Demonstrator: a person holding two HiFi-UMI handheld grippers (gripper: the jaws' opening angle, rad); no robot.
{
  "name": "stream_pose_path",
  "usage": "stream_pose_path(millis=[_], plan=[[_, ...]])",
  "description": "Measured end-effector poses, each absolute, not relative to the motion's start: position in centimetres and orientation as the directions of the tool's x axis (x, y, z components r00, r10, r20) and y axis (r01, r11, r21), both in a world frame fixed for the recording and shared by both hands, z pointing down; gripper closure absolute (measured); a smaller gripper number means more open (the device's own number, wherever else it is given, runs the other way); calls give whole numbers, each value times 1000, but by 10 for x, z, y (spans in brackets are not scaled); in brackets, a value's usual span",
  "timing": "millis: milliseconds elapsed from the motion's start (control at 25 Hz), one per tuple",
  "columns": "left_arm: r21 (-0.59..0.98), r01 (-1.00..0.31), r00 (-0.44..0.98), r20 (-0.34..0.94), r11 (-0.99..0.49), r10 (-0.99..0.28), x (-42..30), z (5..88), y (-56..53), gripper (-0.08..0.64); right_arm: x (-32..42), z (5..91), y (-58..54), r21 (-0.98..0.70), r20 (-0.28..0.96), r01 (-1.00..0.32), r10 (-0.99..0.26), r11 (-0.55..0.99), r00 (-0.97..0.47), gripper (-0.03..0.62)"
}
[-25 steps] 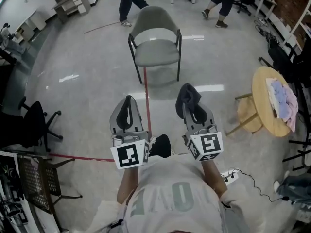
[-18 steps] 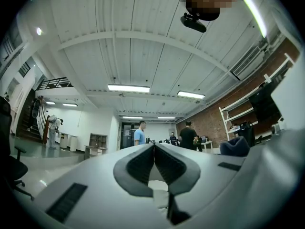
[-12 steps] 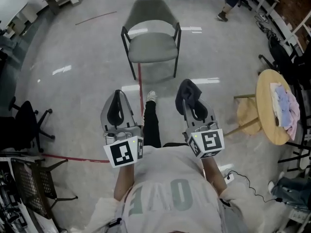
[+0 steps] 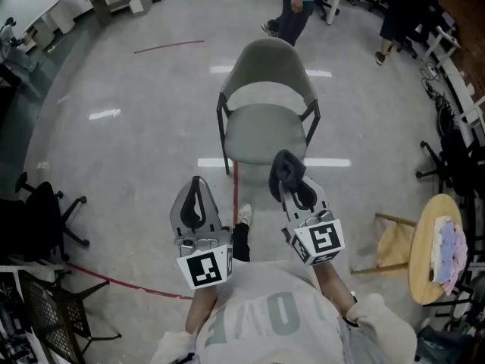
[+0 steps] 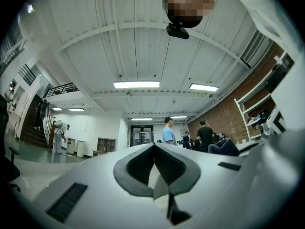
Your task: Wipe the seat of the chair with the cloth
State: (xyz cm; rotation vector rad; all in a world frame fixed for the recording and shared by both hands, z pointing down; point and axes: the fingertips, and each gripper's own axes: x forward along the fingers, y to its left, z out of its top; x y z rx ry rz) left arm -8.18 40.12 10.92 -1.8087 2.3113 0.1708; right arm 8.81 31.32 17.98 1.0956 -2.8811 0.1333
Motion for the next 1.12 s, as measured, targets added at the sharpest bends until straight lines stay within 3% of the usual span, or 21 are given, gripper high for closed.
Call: stream_pose_path(millis=[160,320,680,1120], plan=[[-51,-977,-192,-230,209,-954,-152,94,307,545,19,145,225,-32,56,-686,-684,727,-728,534],[-68,-987,-126,-239,146,-963,-177,80,211,545,4,119,151,-7,7,-735,-735,678,-678,534],[-11,-1000,-11,-144,13,-989,-156,88,90,545,21,116,68,15,26,-810,-810,587,-586,534],[-13,-1000,3,-173,-1,-985,-131,78,30,545,40,113,9,10,-6,-810,-810,587,-587,534]])
